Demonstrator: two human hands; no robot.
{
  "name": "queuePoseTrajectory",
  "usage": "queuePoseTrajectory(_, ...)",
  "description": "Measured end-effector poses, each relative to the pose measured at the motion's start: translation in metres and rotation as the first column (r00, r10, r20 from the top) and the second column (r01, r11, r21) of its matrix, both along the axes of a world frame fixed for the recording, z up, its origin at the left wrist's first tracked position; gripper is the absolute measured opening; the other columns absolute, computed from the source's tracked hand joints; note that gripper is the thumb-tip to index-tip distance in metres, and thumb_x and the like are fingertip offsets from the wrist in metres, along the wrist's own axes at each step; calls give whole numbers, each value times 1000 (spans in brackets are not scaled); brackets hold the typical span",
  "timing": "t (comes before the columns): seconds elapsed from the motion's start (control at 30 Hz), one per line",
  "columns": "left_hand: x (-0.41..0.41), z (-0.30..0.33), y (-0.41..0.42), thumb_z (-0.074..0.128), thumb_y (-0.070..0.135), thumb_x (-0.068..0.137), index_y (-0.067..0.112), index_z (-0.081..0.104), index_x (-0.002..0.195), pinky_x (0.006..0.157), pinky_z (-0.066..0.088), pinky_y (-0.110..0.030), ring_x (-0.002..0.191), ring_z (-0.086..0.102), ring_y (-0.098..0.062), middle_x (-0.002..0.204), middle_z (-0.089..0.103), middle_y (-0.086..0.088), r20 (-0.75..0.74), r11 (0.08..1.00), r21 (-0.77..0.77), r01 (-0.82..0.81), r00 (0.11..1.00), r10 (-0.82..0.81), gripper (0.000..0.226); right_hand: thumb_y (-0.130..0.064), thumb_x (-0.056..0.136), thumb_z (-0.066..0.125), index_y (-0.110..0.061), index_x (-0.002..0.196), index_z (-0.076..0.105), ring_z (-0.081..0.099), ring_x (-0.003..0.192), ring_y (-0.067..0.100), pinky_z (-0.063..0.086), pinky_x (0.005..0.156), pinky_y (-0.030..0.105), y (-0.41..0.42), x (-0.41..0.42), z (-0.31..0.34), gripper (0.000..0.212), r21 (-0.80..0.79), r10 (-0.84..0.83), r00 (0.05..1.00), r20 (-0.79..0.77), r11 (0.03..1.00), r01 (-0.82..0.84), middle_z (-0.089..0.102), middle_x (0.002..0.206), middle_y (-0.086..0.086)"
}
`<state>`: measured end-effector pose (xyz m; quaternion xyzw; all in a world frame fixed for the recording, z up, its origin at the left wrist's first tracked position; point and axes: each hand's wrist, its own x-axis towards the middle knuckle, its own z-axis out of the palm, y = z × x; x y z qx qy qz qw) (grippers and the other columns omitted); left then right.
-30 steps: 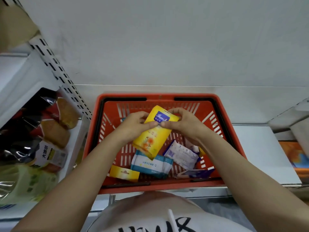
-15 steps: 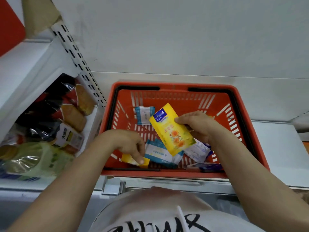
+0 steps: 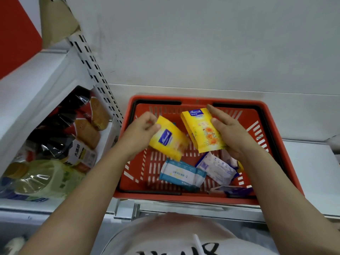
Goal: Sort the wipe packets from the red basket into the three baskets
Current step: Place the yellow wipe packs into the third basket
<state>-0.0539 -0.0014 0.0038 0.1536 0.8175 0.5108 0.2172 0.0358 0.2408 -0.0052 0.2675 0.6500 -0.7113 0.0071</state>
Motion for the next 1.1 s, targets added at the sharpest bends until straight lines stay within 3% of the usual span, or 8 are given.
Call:
queuePoseTrajectory(0.2, 2, 8, 23, 53, 13, 101, 15, 52, 94, 49, 46, -14, 58, 61, 4, 81, 66, 1, -46, 918, 273, -286, 950, 310, 7, -22, 100, 56, -37, 115, 70, 67, 101, 19, 58, 87, 45, -10, 4, 4, 25, 192, 21, 998, -58, 981, -10, 66, 121, 1)
queuePoseTrajectory(0.4, -12, 4, 25, 53, 13, 101, 19, 51, 85, 49, 44, -17, 50, 56, 4, 72, 62, 2, 18, 913, 258, -316, 947, 322, 17, -11, 95, 62, -31, 116, 68, 66, 98, 16, 60, 73, 32, -14, 10, 10, 29, 319, -33, 975, -222, 942, 105, 65, 117, -6)
queuePoseTrajectory(0.53, -20, 8, 28, 55, 15, 100, 21, 52, 83, 54, 43, -17, 54, 54, 4, 74, 60, 4, -40, 953, 193, -233, 969, 245, 18, -21, 97, 60, -37, 111, 71, 63, 101, 8, 54, 74, 23, -6, 13, 14, 24, 514, 47, 982, -185, 856, 55, 59, 125, -2)
queuePoseTrajectory(0.7, -24, 12, 41, 56, 14, 99, 19, 54, 87, 50, 44, -14, 55, 56, 1, 78, 62, 1, -4, 970, 206, -126, 992, 129, 13, -53, 86, 60, -35, 123, 66, 54, 103, -5, 50, 65, 7, -10, 21, 32, 42, 465, 119, 990, -70, 882, -73, 50, 127, -5)
queuePoseTrajectory(0.87, -29, 11, 48, 56, 14, 99, 19, 53, 84, 57, 43, -23, 63, 54, -7, 77, 60, 0, -17, 980, 192, -53, 998, 57, 16, -72, 65, 63, -38, 129, 62, 49, 114, 6, 52, 92, 28, -14, 28, 34, 72, 565, 27, 999, 28, 824, -38, 41, 128, -6)
queuePoseTrajectory(0.97, -32, 14, 56, 55, 12, 99, 18, 53, 83, 60, 42, -28, 64, 54, -12, 76, 60, -4, 55, 968, 249, -28, 998, 15, 18, -75, 61, 62, -35, 131, 59, 45, 109, -3, 43, 92, 18, -16, 35, 38, 81, 566, -19, 997, 73, 824, -26, 37, 128, -8)
queuePoseTrajectory(1.03, -30, 15, 67, 55, 11, 99, 16, 55, 87, 63, 46, -29, 68, 57, -17, 81, 62, -9, 136, 953, 303, -16, 990, -27, 13, -74, 63, 65, -37, 122, 64, 48, 107, -4, 41, 85, 13, -22, 41, 38, 69, 562, 8, 993, 114, 824, -71, 41, 125, -8)
queuePoseTrajectory(1.1, -23, 15, 78, 54, 11, 99, 16, 57, 92, 68, 49, -31, 73, 61, -19, 87, 65, -10, 167, 938, 347, 7, 983, -69, 9, -64, 72, 73, -31, 99, 72, 63, 96, 5, 51, 78, 23, -29, 47, 38, 43, 495, -27, 997, 76, 869, -14, 61, 111, -6)
